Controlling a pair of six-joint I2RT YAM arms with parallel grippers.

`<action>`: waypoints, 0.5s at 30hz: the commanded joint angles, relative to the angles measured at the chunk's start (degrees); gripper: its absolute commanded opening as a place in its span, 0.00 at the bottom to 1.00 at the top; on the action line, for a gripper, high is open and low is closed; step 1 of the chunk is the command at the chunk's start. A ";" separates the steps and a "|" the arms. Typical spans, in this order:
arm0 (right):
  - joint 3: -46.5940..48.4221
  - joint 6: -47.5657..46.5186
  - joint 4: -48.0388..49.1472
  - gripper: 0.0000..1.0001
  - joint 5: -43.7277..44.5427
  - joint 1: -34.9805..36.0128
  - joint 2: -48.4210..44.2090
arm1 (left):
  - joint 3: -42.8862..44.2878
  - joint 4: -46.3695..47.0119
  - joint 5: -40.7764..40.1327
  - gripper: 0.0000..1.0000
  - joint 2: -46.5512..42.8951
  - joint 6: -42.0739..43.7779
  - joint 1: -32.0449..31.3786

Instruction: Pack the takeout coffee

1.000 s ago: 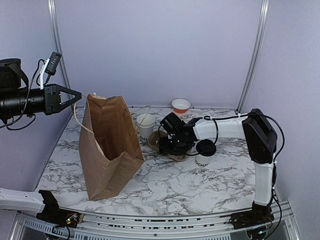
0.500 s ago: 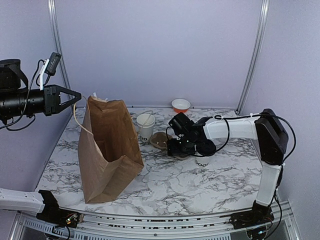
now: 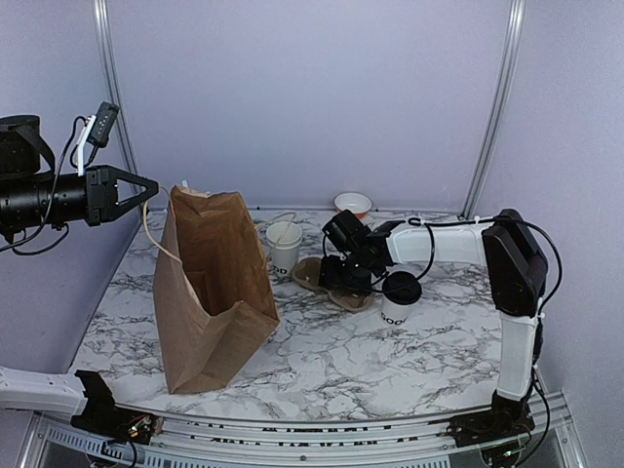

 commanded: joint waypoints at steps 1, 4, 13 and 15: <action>5.79 7.27 -3.92 0.77 4.30 0.16 2.95 | -0.30 2.25 0.28 0.00 -0.61 0.45 0.27; 7.10 9.77 -4.03 0.77 6.06 0.87 3.57 | -0.43 2.25 0.22 0.00 -0.61 0.63 0.25; 10.96 14.49 -7.59 0.73 8.53 1.32 6.81 | -0.57 2.25 0.21 0.00 -1.12 1.15 0.24; 11.20 14.65 -7.14 0.72 8.15 1.79 7.30 | -0.53 2.25 0.29 0.00 -1.13 1.24 0.28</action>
